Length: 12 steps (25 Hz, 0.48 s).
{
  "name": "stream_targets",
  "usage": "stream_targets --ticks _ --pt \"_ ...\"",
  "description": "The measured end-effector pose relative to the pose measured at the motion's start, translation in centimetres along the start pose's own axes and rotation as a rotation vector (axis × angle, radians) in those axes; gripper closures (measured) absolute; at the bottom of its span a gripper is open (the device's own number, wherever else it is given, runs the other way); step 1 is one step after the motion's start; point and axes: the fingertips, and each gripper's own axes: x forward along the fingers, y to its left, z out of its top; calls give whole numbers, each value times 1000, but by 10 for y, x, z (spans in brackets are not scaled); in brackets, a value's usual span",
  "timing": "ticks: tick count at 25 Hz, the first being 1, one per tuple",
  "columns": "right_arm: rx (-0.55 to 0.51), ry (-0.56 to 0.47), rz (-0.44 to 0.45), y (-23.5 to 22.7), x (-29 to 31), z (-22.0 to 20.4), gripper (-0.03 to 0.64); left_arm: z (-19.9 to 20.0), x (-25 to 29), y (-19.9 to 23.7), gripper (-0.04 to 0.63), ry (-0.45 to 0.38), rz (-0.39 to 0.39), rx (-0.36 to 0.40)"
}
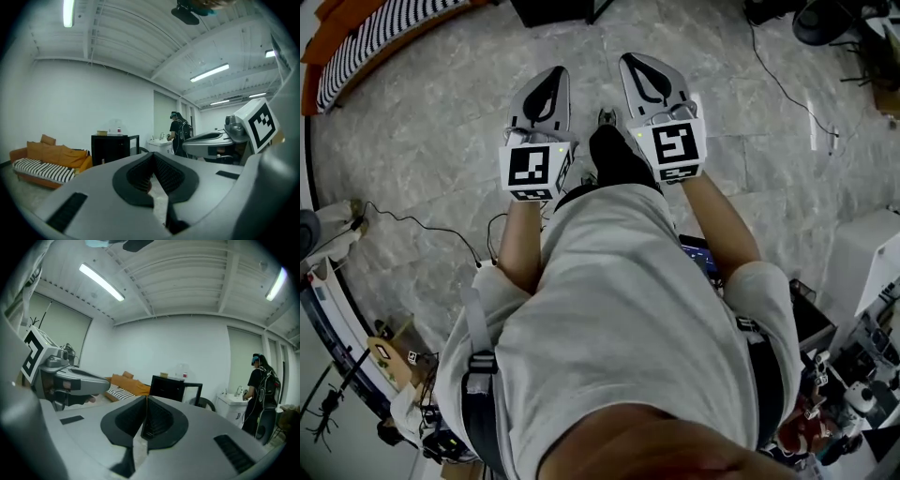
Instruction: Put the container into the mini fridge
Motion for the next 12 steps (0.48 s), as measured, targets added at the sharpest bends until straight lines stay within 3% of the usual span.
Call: stream_targets --ticks 5,12 --pt "8 6 67 -4 51 -8 578 -15 31 26 583 54 27 51" --pt "-16 41 141 -30 159 3 578 -15 115 94 583 125 -10 86"
